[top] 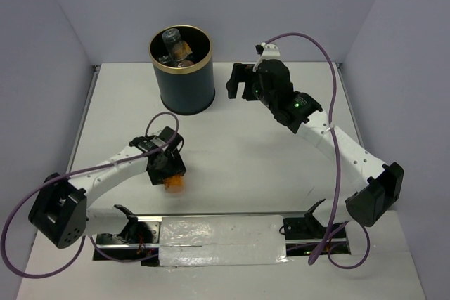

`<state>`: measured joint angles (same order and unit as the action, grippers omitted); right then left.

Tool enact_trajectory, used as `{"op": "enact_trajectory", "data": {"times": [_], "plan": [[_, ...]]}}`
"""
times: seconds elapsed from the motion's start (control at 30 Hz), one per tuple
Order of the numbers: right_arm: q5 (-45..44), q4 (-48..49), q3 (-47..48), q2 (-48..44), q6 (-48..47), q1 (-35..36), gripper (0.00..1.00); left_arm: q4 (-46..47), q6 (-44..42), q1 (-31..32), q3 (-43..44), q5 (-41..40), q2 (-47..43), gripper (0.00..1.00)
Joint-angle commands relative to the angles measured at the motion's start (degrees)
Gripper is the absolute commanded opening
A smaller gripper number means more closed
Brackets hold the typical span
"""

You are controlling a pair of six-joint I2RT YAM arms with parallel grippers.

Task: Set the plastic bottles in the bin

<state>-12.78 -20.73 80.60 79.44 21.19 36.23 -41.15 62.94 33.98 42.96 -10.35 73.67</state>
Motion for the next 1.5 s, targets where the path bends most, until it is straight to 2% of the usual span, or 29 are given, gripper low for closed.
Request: {"op": "enact_trajectory", "data": {"times": [0.0,0.2,0.27,0.3,0.4,0.43,0.47,0.53,0.57,0.67,0.9,1.1,1.3,1.33,1.37,1.47], "plan": [[-0.6,0.5,0.7,-2.3,0.2,0.2,1.0,-4.1,-1.6,0.4,4.7,-2.2,-4.8,0.61],[-2.9,-2.0,1.6,-5.6,-0.9,0.2,1.0,-13.4,-8.5,-0.1,23.5,-10.8,-6.4,0.61],[-4.4,-3.2,0.9,-8.2,-0.9,0.2,1.0,-15.5,-13.8,-1.6,33.8,-12.8,-2.5,0.62],[-4.9,-3.5,0.4,-9.5,-0.8,0.2,1.0,-15.9,-15.4,-3.2,41.7,-13.5,-0.8,0.62],[-7.4,-4.6,-2.3,-15.0,-0.2,0.2,1.0,-16.5,-22.0,-6.6,58.3,-14.2,9.5,0.62],[-9.7,-5.3,-3.7,-16.7,0.3,0.2,1.0,-16.3,-24.6,-7.5,62.8,-13.4,11.7,0.62],[-10.7,-5.5,-4.6,-20.2,0.7,0.2,1.0,-16.0,-25.9,-9.1,71.0,-12.6,14.0,0.62],[-13.8,-5.8,-8.1,-23.8,2.2,0.2,1.0,-14.9,-28.7,-10.5,78.8,-11.0,21.0,0.61],[-14.5,-5.7,-9.2,-25.6,2.8,0.2,1.0,-14.9,-29.4,-11.6,86.4,-9.5,23.5,0.61],[-17.8,-6.3,-14.2,-33.5,5.3,0.2,1.0,-12.3,-31.2,-13.0,96.3,-8.3,32.4,0.62],[-18.9,-11.6,-18.7,-38.2,9.7,0.2,1.0,6.5,-33.1,-13.6,91.9,-5.9,36.2,0.63],[-16.1,-15.5,-19.2,-37.9,11.8,0.2,1.0,13.5,-36.2,-13.4,96.1,-5.9,44.3,0.66],[-14.4,-16.9,-21.4,-39.5,14.0,0.2,1.0,15.0,-38.1,-13.5,97.9,-7.1,50.3,0.7],[-14.4,-17.1,-21.4,-39.7,14.1,0.2,1.0,15.2,-38.0,-13.5,98.2,-6.9,50.8,0.72],[-14.4,-17.2,-21.4,-39.8,14.2,0.2,1.0,15.2,-37.9,-13.5,98.3,-6.0,51.4,0.82],[-14.7,-17.8,-20.8,-39.7,14.1,0.2,1.0,15.0,-36.8,-13.5,98.0,-4.1,51.0,0.94]]}}
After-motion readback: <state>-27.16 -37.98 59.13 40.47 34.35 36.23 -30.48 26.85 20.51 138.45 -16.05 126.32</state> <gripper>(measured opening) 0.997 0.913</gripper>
